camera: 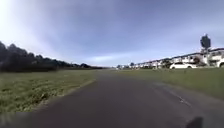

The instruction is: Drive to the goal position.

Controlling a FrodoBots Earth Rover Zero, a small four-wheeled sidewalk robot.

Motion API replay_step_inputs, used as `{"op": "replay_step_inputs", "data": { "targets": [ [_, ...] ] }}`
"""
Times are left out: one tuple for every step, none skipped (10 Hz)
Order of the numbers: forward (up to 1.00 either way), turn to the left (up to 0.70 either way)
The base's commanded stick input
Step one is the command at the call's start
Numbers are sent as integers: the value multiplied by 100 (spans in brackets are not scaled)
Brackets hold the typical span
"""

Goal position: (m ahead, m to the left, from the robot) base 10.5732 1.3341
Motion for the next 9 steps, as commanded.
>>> {"op": "replay_step_inputs", "data": {
  "targets": [
    [100, 0],
    [100, 0],
    [100, 0],
    [100, 0],
    [100, 0],
    [100, 0],
    [100, 0],
    [100, 0],
    [100, 0]
  ]
}}
